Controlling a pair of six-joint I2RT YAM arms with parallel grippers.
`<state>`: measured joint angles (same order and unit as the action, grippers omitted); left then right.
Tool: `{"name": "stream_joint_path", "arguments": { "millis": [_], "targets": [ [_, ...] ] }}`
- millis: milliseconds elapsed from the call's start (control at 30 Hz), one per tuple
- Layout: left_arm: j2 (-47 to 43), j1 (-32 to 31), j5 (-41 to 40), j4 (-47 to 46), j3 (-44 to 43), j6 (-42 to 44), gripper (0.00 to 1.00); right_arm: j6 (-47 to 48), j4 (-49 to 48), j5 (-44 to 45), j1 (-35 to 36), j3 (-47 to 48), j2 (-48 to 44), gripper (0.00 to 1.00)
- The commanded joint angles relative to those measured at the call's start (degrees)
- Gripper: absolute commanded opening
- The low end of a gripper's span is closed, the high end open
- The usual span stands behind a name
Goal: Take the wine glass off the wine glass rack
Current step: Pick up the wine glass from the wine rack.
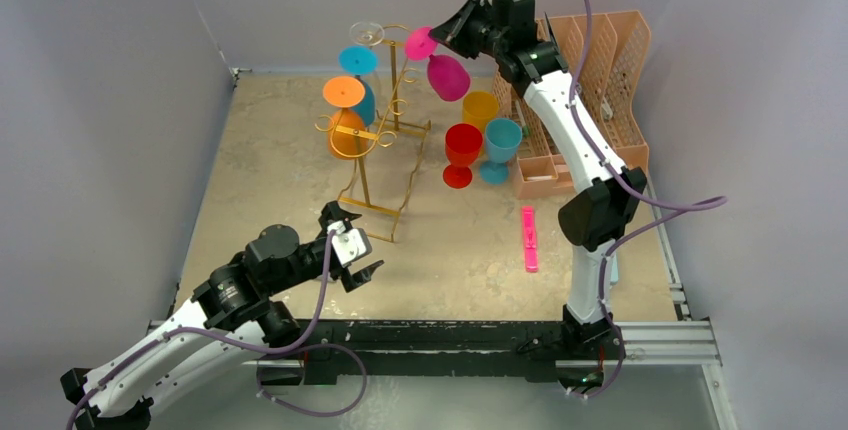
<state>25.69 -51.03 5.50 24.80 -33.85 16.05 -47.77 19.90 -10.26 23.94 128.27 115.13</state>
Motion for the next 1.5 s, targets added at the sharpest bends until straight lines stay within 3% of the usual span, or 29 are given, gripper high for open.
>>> {"name": "stream_joint_path", "arguments": {
  "millis": [0, 367, 1000, 1167, 1467],
  "targets": [
    [-0.6, 0.1, -0.7, -2.5, 0.2, -0.1, 0.97, -1.3, -1.4, -1.7, -0.4, 0.8, -3.4, 0.00],
    [-0.7, 0.1, -1.5, -1.6, -0.1, 0.2, 0.98, -9.6, -3.6, -6.0, -2.4, 1.7, -2.9, 0.00],
    [-2.2, 0.1, -4.4, -2.6, -0.1, -1.5, 0.99, -2.6, -1.7, -6.5, -3.0, -2.5, -9.7, 0.00],
    [-2.3, 0.1, -5.4, -2.6, -0.6, -2.6, 0.98, 1.8, -3.2, -6.5, -2.9, -9.8, -15.6, 0.00],
    [0.1, 0.1, -17.7, -0.4, -4.4, -13.4, 1.00, 11.3, -6.0, -17.2, -2.9, -25.7, -32.2, 0.00]
  ]
}}
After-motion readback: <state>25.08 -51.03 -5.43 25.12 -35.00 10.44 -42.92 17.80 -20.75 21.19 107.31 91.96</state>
